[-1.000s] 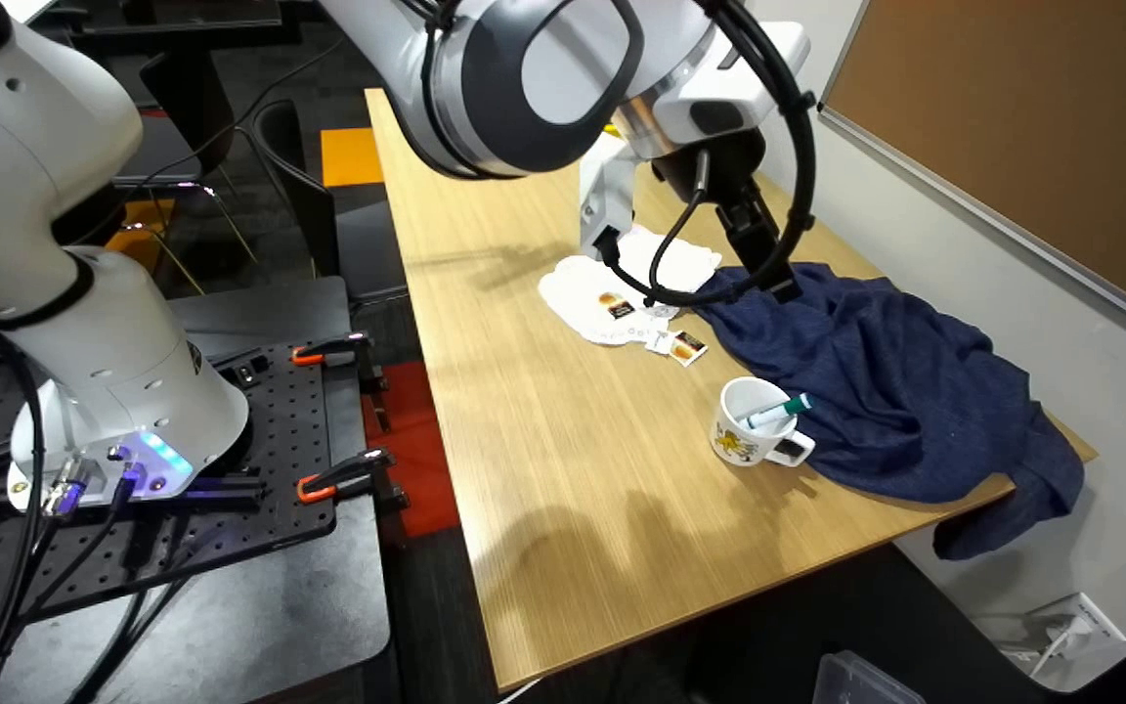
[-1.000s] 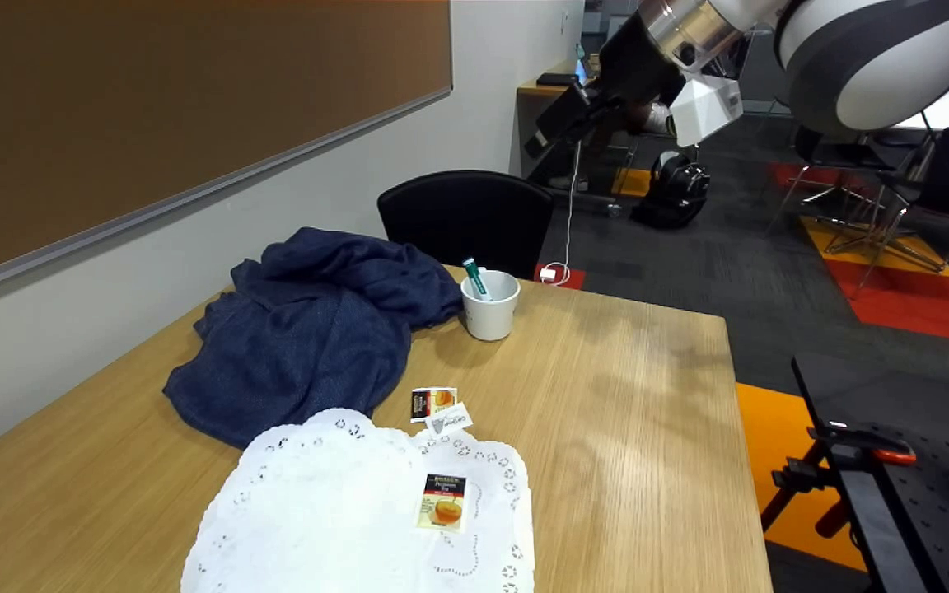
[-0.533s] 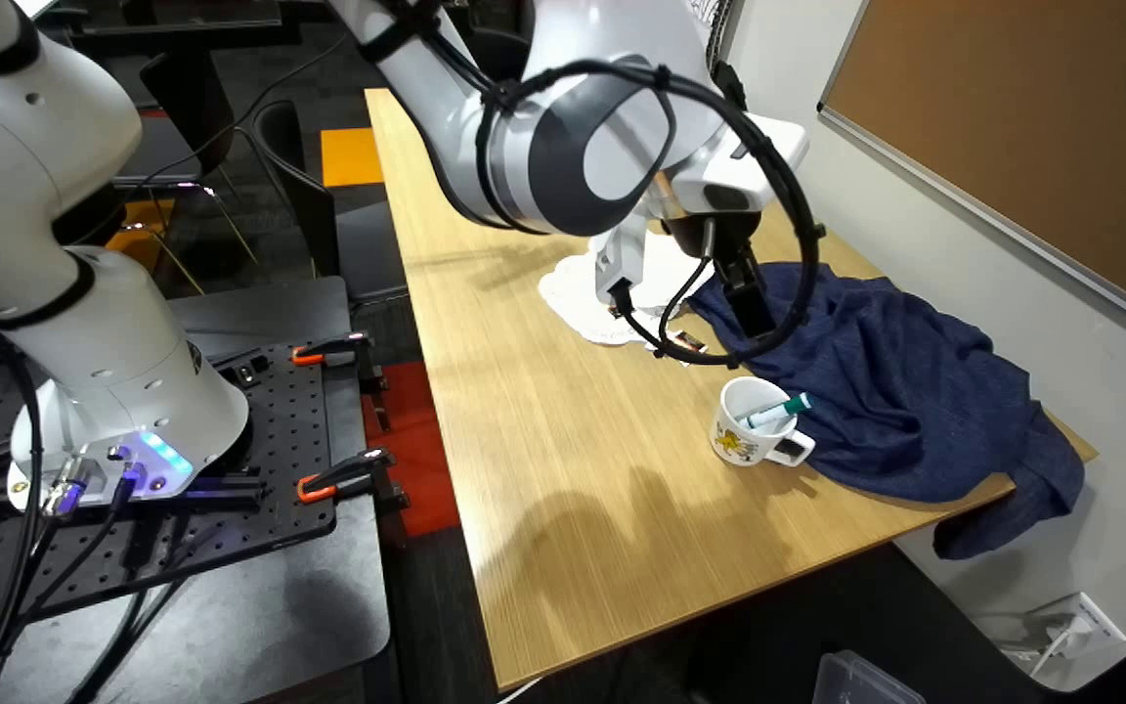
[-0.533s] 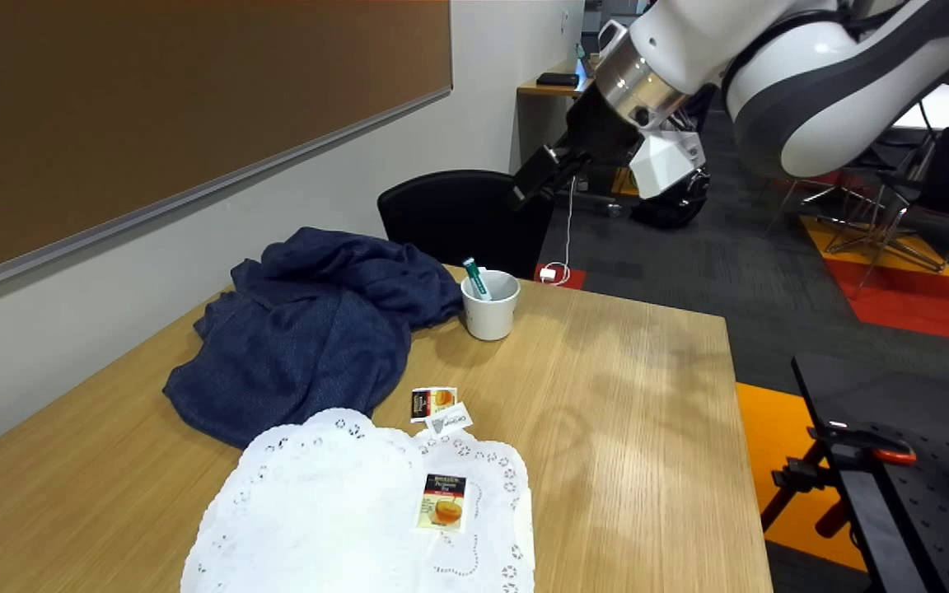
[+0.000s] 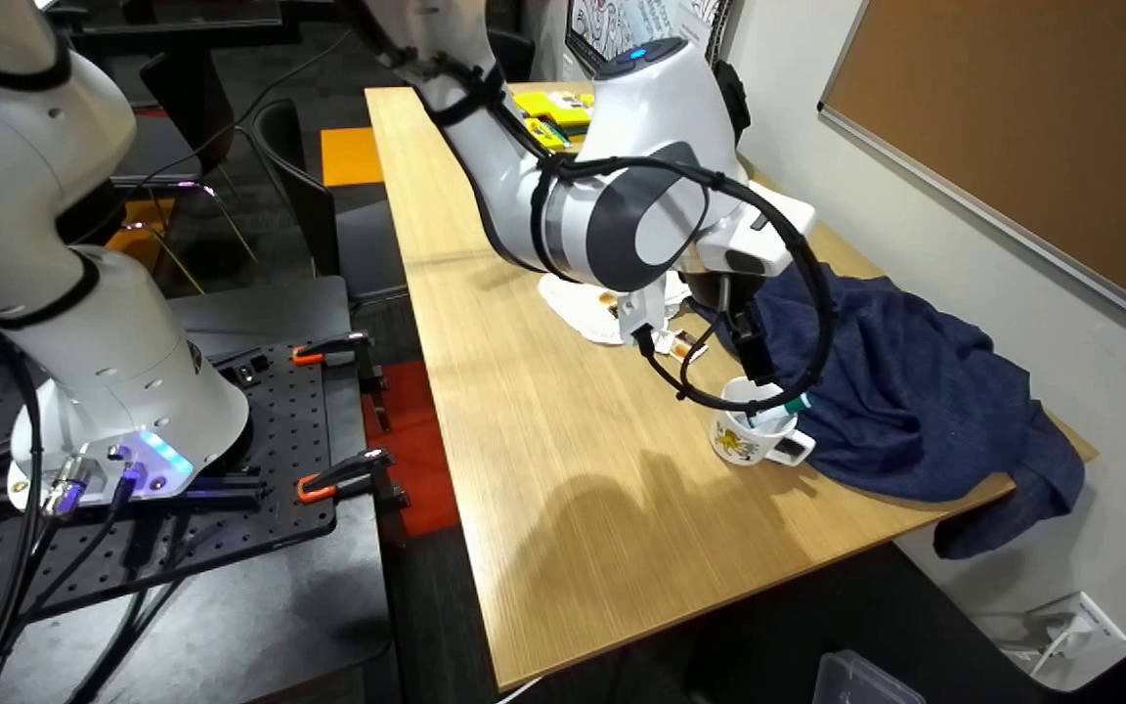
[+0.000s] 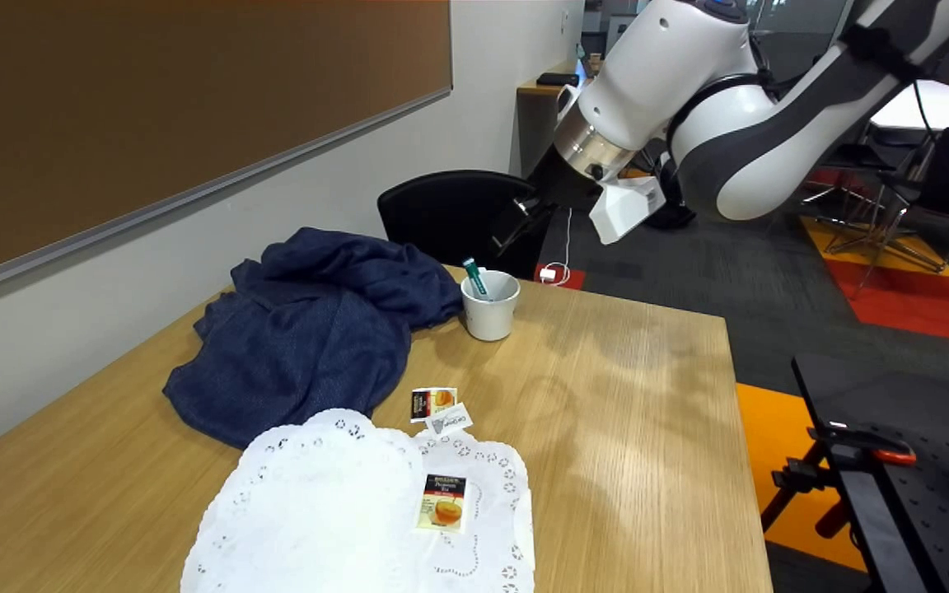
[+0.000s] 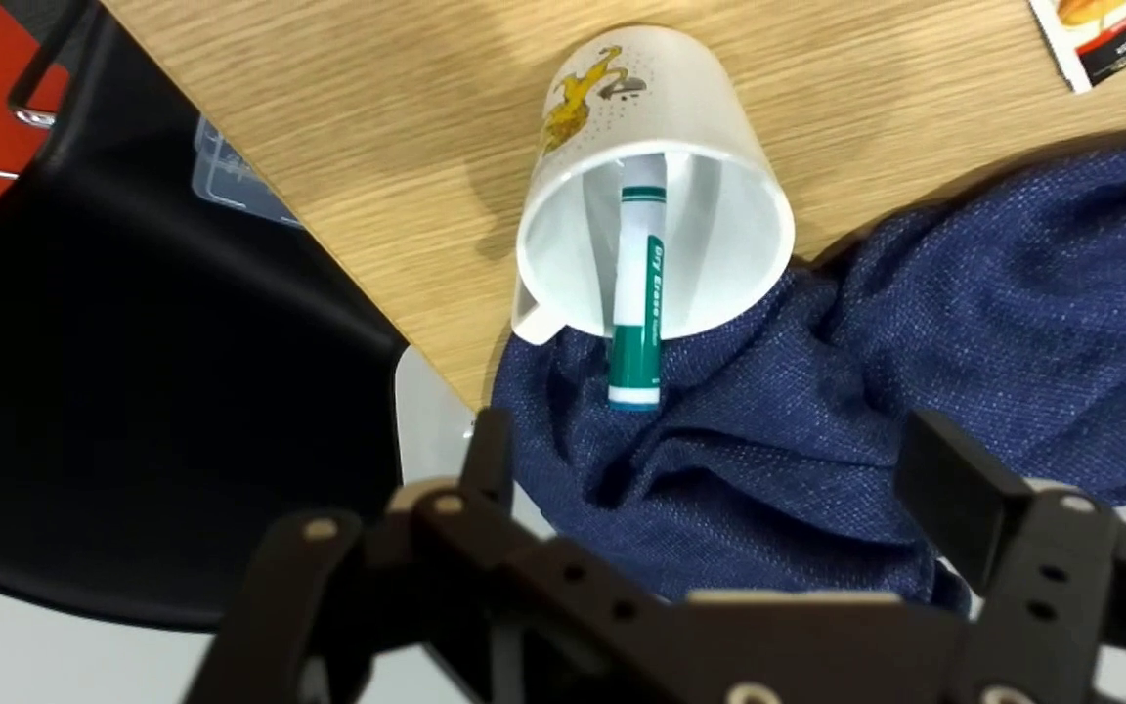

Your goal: Remove the marker from the mug cup

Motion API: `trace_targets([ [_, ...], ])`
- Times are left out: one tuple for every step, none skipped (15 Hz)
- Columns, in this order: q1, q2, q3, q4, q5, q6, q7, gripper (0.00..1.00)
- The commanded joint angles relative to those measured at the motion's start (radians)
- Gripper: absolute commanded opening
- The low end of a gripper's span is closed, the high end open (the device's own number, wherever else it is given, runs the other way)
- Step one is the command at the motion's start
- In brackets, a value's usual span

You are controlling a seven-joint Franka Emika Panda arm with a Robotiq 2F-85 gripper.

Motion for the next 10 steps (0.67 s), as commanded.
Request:
trace_targets([
  [0.024,0.051,-0.005,0.058,0.014,-0.062,0.015,1.00],
  [0.017,0.061,0.009,0.061,0.024,-0.073,0.006,0.98],
  [0.014,0.073,0.015,0.068,0.030,-0.082,0.003,0.90],
  [0.011,0.082,0.021,0.074,0.035,-0.092,-0.001,0.88],
  [0.006,0.092,0.030,0.080,0.042,-0.100,-0.006,0.84],
  [0.006,0.098,0.033,0.085,0.047,-0.109,-0.006,0.75],
  [0.004,0.105,0.038,0.090,0.055,-0.116,-0.009,0.73],
  [0.002,0.113,0.041,0.099,0.061,-0.125,-0.012,0.75],
  [0.004,0.119,0.040,0.107,0.063,-0.134,-0.011,0.69],
  [0.000,0.124,0.045,0.113,0.069,-0.143,-0.015,0.72],
])
